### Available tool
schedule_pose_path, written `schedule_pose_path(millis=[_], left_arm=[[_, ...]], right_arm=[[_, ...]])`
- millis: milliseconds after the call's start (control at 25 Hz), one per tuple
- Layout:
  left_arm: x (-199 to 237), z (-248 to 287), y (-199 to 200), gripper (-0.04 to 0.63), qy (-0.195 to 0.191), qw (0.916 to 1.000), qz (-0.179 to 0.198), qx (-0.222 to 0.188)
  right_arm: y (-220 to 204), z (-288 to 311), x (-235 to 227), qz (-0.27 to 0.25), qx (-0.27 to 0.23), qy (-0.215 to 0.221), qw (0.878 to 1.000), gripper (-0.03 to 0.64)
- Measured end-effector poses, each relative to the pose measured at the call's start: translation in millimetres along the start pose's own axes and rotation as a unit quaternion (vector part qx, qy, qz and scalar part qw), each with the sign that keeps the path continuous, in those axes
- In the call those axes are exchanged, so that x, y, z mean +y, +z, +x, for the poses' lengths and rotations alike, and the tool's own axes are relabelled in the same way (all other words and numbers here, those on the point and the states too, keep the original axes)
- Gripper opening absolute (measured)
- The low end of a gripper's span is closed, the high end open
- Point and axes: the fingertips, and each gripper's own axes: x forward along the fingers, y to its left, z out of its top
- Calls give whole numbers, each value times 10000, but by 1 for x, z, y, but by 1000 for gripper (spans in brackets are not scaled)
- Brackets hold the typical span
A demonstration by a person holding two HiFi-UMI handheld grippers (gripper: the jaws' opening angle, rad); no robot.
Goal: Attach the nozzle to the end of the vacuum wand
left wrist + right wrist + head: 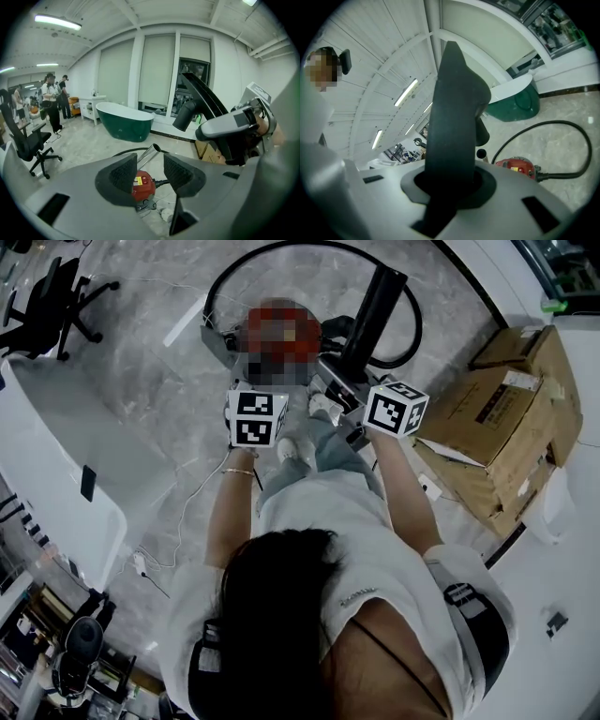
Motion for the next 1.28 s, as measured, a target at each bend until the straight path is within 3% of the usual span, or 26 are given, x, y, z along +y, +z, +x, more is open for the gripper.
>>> schedule_pose_path(millis=[680, 960, 1280], left_arm=[[19, 76, -43, 201, 173, 9936, 861, 710], [23, 101, -38, 205, 121, 9888, 1343, 643], [21, 119, -46, 210, -204, 9735, 2161, 723]], right_arm=[[-3, 16, -26, 354, 189, 631, 9972, 78], [-1, 20, -28, 404, 295, 791, 9956, 78], [-3, 26, -34, 661, 282, 955, 9928, 78]])
